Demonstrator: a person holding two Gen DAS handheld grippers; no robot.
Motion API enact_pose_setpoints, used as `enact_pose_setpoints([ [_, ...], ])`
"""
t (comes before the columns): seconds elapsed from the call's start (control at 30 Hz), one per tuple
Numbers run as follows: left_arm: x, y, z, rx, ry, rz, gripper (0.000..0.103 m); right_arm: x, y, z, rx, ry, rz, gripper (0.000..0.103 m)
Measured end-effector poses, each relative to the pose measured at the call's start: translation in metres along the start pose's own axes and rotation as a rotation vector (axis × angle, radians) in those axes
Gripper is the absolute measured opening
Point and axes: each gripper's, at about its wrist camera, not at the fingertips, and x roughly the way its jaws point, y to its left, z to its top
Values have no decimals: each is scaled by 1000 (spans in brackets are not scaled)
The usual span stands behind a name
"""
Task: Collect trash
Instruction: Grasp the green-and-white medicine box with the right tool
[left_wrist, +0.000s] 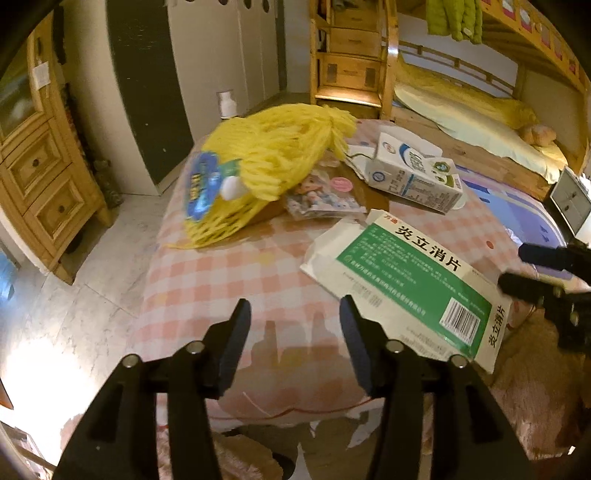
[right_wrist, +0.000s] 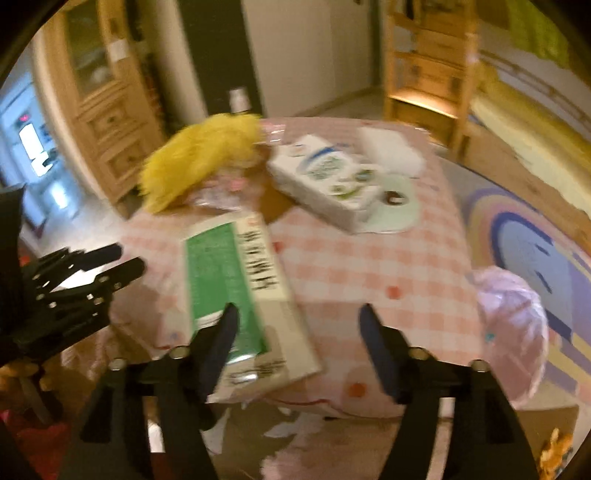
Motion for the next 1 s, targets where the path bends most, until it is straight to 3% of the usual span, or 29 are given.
enact_pose_setpoints([
  [0.17,-4,13,-6,-30,7,14,50,24,20,-3,-75,56,42,87],
  [0.53,-1,24,-9,-74,16,20,50,47,52,-11,-241,108,-12,92],
  [0.8,0,25,-11,-71,23,13,50,36,47,-13,-221,83,0,86],
  [1.0,3,12,-13,-25,35,-12,50,31,29,-11,-157,75,-33,87],
])
